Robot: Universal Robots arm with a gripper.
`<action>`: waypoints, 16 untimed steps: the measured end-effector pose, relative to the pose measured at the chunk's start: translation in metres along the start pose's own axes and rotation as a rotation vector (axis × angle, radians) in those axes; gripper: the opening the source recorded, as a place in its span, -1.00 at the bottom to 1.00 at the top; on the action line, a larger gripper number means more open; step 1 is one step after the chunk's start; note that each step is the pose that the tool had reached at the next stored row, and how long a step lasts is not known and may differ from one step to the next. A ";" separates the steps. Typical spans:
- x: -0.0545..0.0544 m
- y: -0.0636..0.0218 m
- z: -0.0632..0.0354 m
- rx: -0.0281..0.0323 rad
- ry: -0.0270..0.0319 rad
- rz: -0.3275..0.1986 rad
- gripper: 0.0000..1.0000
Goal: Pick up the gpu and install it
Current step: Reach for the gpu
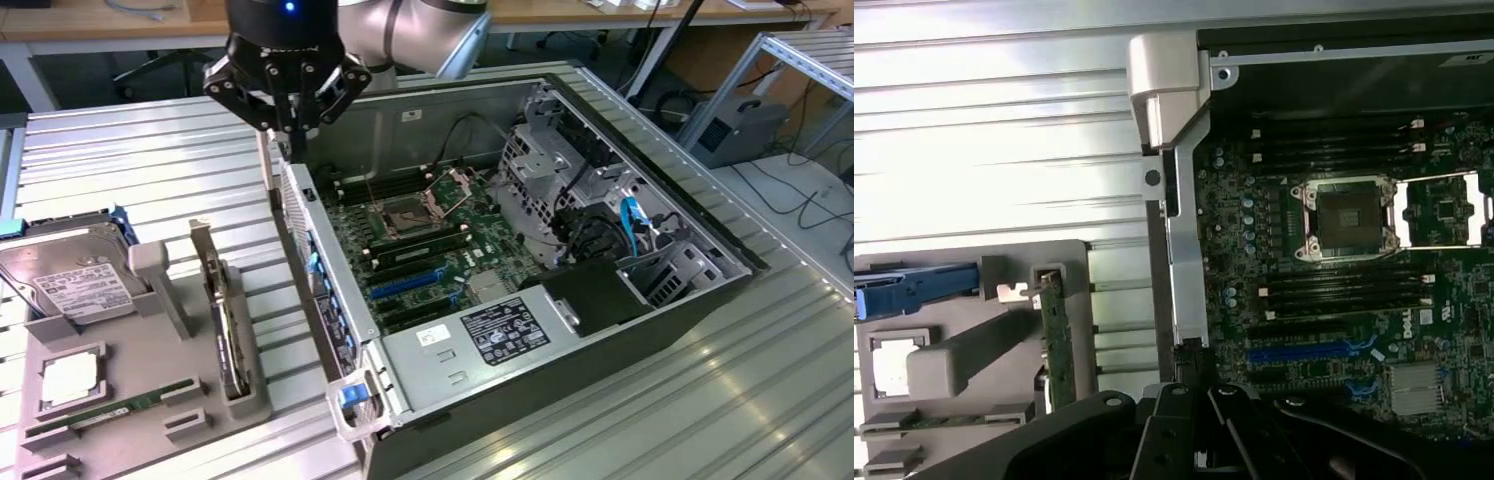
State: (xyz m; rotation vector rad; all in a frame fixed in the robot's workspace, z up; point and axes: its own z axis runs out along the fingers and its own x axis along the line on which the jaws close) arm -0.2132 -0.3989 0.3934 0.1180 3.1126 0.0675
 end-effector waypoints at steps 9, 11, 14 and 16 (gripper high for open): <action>0.043 -0.0033 -0.0012 0.0000 0.0000 0.000 -0.79; 0.055 -0.0041 -0.0015 -0.0001 -0.0001 0.000 -0.79; 0.065 -0.0049 -0.0018 0.0000 0.0000 0.000 -0.79; 0.072 -0.0054 -0.0020 0.0000 0.0000 0.000 -0.79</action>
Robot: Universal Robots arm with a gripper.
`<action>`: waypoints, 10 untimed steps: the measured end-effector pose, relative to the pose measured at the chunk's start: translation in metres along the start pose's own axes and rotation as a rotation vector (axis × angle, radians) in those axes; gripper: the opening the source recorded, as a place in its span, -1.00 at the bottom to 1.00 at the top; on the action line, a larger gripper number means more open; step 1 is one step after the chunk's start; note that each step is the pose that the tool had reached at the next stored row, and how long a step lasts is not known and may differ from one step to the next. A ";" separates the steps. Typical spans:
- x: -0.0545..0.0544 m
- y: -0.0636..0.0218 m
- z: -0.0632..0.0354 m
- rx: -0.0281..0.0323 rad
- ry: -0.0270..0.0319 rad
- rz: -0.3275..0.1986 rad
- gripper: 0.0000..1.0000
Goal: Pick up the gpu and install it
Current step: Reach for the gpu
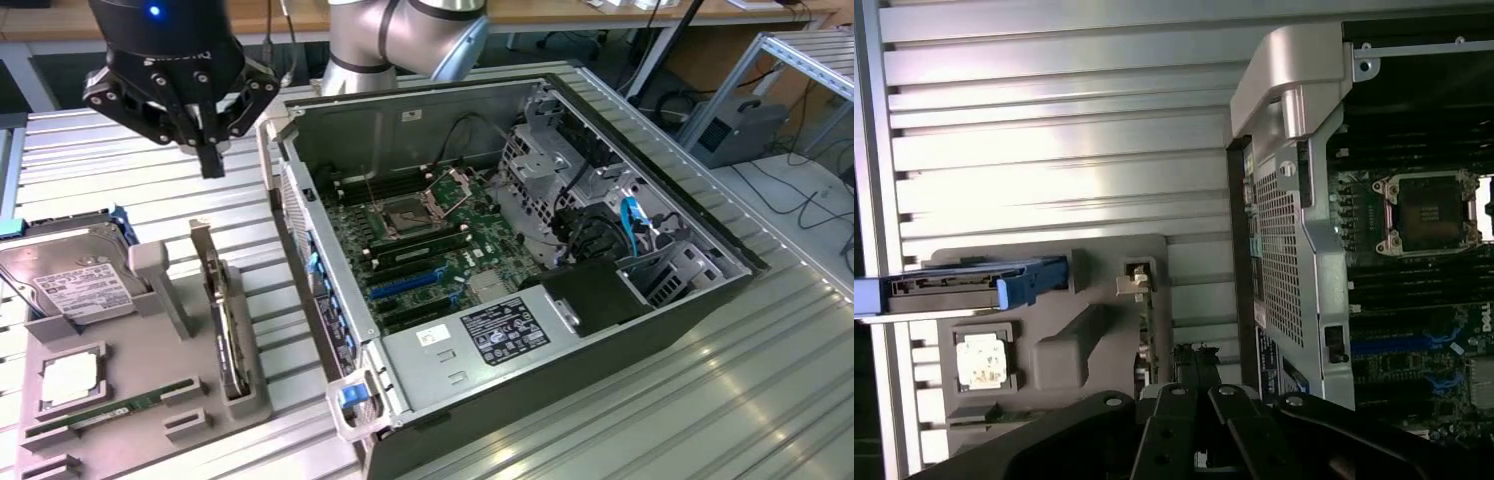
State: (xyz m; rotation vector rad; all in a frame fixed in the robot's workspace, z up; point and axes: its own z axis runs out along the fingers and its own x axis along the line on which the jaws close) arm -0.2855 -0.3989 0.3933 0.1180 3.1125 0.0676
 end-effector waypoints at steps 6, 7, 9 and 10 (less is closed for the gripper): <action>0.019 -0.0015 -0.0005 -0.0003 0.0000 0.000 -0.79; 0.020 -0.0015 -0.0005 -0.0004 0.0000 0.000 -0.79; 0.020 -0.0016 -0.0006 -0.0022 0.0003 0.000 -0.79; 0.020 -0.0018 -0.0005 -0.0067 0.0005 0.000 -0.79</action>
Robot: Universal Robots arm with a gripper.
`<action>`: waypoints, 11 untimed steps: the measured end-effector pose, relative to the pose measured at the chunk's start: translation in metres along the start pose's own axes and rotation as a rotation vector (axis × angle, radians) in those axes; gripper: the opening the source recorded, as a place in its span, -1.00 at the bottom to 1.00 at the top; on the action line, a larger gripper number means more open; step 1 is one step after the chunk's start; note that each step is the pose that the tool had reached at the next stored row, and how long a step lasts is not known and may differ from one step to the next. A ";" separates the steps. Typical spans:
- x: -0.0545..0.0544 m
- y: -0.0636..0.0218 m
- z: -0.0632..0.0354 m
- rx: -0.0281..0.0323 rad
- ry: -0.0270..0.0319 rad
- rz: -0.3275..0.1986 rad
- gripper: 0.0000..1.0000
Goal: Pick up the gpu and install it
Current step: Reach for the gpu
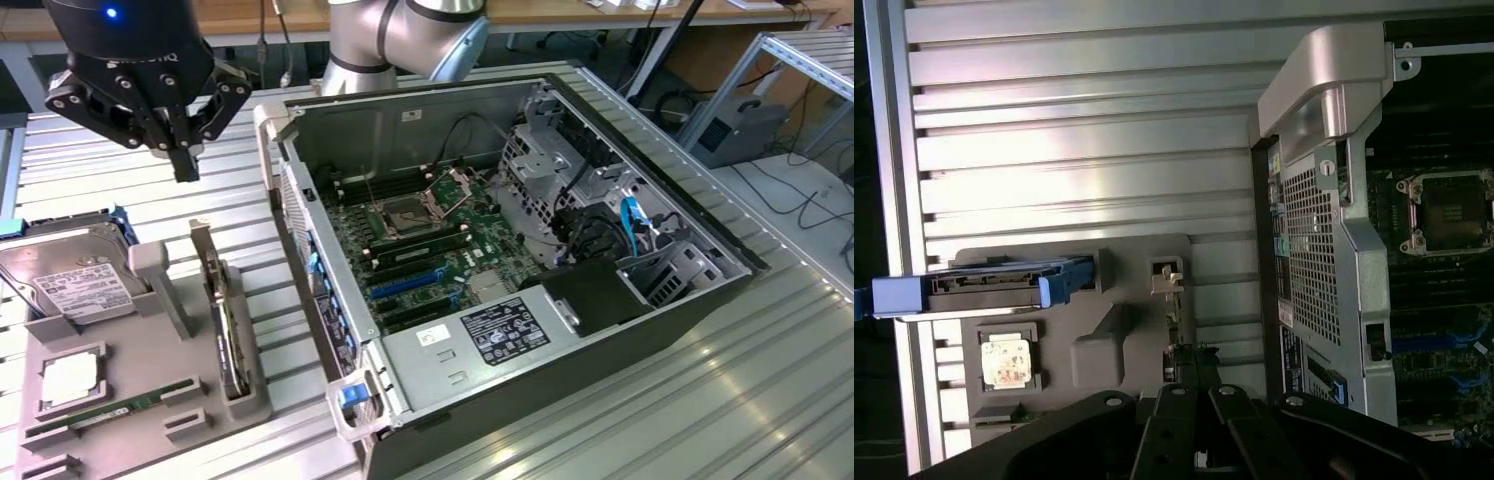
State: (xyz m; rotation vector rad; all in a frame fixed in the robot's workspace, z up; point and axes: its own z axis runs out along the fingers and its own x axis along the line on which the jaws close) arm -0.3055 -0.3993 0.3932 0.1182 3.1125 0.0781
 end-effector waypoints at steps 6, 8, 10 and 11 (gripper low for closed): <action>0.000 -0.0050 -0.0002 -0.0204 0.0016 0.001 -0.79; 0.000 -0.0054 -0.0003 -0.0204 0.0016 0.001 -0.79; 0.001 -0.0080 -0.0004 -0.0204 0.0016 0.000 -0.79; 0.001 -0.0097 -0.0005 -0.0204 0.0016 0.000 -0.79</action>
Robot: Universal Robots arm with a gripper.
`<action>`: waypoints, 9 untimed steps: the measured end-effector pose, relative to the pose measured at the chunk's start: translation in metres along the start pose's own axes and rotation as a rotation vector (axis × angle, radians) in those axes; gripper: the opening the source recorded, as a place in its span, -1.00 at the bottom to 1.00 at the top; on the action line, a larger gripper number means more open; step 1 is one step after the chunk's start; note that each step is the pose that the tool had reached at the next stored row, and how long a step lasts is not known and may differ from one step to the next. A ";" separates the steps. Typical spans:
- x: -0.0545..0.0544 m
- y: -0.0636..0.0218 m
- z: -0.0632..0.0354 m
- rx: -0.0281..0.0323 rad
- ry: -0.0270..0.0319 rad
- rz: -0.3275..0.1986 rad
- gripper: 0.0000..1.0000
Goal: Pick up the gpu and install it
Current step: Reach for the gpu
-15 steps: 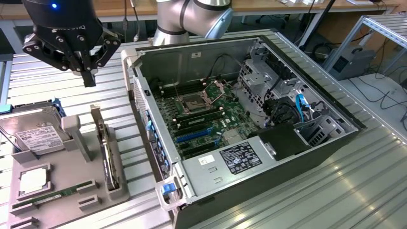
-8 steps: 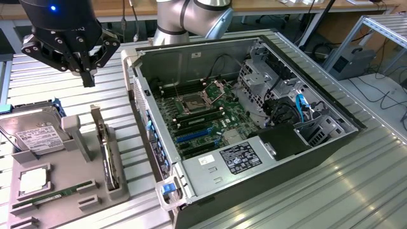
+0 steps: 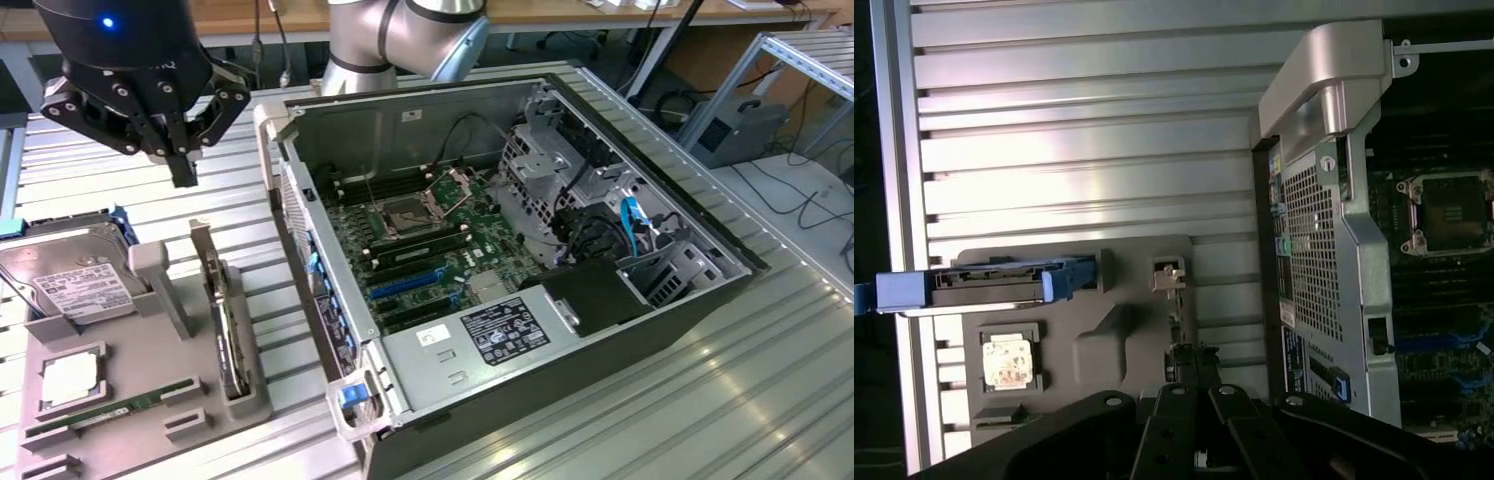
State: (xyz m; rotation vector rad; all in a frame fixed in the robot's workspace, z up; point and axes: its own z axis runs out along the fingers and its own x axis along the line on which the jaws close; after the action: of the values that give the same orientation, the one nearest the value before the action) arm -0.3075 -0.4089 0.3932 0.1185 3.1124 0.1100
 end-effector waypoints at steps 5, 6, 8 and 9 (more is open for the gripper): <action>0.003 -0.0107 -0.0008 -0.0001 -0.0001 0.000 -0.79; 0.003 -0.0128 -0.0010 0.0000 -0.0001 0.000 -0.79; 0.003 -0.0162 -0.0012 -0.0001 -0.0001 0.000 -0.79; 0.003 -0.0205 -0.0014 -0.0001 -0.0001 0.000 -0.79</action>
State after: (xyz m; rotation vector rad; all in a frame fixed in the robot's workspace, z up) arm -0.3124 -0.4290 0.3931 0.1185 3.1122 0.1102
